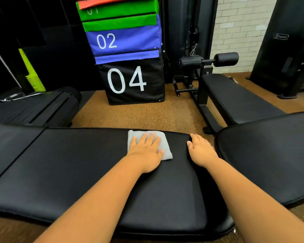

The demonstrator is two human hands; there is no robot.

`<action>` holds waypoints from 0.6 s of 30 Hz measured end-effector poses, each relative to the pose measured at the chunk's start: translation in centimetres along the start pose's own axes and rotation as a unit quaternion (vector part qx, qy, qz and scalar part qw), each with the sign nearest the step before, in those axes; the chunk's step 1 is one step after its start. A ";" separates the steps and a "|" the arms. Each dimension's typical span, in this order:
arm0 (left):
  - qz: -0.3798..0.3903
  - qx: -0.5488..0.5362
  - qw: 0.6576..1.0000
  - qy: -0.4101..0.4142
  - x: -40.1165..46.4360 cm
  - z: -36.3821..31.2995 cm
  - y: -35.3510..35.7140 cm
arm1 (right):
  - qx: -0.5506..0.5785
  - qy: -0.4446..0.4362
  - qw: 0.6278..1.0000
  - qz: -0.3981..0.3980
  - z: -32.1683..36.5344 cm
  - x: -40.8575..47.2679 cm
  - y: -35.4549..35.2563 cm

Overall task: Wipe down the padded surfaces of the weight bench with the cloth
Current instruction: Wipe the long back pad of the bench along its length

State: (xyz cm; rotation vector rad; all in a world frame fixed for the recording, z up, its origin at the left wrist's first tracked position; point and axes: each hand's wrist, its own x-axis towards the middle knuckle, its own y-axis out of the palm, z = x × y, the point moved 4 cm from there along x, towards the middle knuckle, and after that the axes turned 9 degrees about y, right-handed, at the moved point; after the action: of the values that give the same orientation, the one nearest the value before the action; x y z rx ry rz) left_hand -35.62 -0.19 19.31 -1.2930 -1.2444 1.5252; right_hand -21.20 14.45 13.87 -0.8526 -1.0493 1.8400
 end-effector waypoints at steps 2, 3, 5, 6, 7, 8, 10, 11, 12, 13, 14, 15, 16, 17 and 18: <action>-0.001 -0.001 1.000 0.003 -2.0 -0.9 0.5 | -0.005 0.001 1.000 0.013 0.1 0.0 -0.1; -0.006 0.000 1.000 0.008 -3.0 -1.4 0.8 | -0.008 0.002 1.000 0.020 0.1 0.1 -0.1; -0.008 0.000 1.000 0.016 -4.9 -2.2 1.4 | -0.028 0.013 0.999 0.029 0.2 0.1 -0.4; -0.012 -0.004 1.000 0.024 -5.5 -2.3 1.6 | -0.048 0.013 0.998 0.025 0.3 0.1 -0.7; -0.020 -0.018 0.999 0.032 -5.9 -2.3 1.7 | -0.067 0.005 0.998 0.012 0.8 -0.2 -1.1; -0.038 -0.047 0.997 0.039 -6.2 -2.1 1.5 | -0.080 -0.012 0.997 -0.009 1.7 -0.8 -1.6; -0.129 -0.197 0.971 0.027 -6.6 -1.2 0.6 | -0.045 -0.072 0.995 -0.053 4.4 -2.9 -2.3; -0.184 -0.286 0.940 -0.001 -7.1 -0.5 0.0 | 0.004 -0.105 0.993 -0.058 6.1 -4.5 -2.4; -0.240 -0.342 0.908 -0.030 -7.8 0.3 -0.4 | 0.054 -0.137 0.988 -0.047 7.8 -6.4 -2.3; -0.298 -0.361 0.883 -0.047 -8.7 1.1 -1.0 | 0.092 -0.170 0.981 -0.024 9.4 -8.3 -1.8; -0.343 -0.345 0.872 -0.053 -9.9 1.7 -1.5 | 0.108 -0.204 0.973 0.007 10.7 -10.2 -1.0; -0.377 -0.319 0.868 -0.051 -11.2 2.2 -1.7 | 0.093 -0.239 0.966 0.034 11.8 -11.9 0.1; -0.398 -0.294 0.868 -0.045 -12.4 2.6 -1.8 | 0.053 -0.266 0.961 0.052 12.6 -13.2 1.2; -0.403 -0.275 0.872 -0.042 -13.6 2.9 -1.7 | 0.006 -0.279 0.958 0.061 12.8 -13.9 2.2; -0.399 -0.255 0.880 -0.040 -14.7 3.0 -1.5 | -0.029 -0.281 0.957 0.067 12.7 -13.9 2.8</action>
State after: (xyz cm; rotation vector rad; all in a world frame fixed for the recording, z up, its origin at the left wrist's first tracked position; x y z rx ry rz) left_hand -35.81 -14.41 24.22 -0.8124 -1.9984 0.6718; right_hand -27.00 -2.99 18.80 -0.4385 -1.4235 2.2446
